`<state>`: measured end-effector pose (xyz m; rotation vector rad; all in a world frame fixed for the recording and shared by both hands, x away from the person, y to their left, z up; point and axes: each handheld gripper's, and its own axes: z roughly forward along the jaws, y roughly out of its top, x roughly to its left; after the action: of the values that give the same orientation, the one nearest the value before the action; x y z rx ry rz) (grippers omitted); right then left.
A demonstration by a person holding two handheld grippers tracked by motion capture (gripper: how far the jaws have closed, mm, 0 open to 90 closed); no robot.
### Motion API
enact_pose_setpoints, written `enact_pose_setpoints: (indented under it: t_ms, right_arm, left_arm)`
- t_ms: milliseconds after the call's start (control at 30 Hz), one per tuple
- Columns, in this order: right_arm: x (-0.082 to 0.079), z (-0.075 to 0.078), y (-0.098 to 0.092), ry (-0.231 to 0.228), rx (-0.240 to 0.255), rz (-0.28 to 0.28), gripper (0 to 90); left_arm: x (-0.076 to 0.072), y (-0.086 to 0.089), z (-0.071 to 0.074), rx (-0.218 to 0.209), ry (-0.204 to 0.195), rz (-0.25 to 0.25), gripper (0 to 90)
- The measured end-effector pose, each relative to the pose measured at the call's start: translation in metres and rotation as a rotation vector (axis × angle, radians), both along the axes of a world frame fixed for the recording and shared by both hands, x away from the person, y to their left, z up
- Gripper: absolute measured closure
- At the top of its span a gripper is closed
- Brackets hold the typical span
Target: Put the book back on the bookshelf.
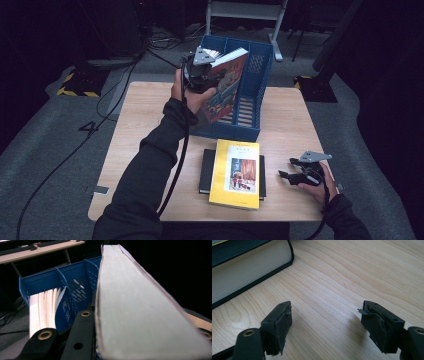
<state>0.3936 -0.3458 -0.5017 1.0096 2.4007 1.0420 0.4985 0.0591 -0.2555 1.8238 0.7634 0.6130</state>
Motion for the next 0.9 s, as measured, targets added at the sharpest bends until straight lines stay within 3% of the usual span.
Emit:
enact_pose_setpoints:
  t_ms: [133, 367, 700, 900]
  right_arm:
    - [0.000, 0.000, 0.000, 0.001, 0.003, -0.001, 25.4]
    - [0.000, 0.000, 0.000, 0.001, 0.006, 0.000, 25.8]
    - [-0.001, -0.001, 0.000, 0.003, 0.014, 0.004, 25.7]
    - [-0.001, -0.001, -0.001, 0.004, 0.015, 0.009, 25.7]
  left_arm:
    - [0.018, -0.013, -0.001, 0.033, 0.008, 0.038, 73.7]
    - [0.041, -0.031, -0.003, 0.048, 0.014, 0.093, 73.7]
    - [0.066, -0.047, -0.009, 0.054, 0.024, 0.160, 73.7]
    - [0.076, -0.054, -0.014, 0.020, 0.005, 0.204, 73.8]
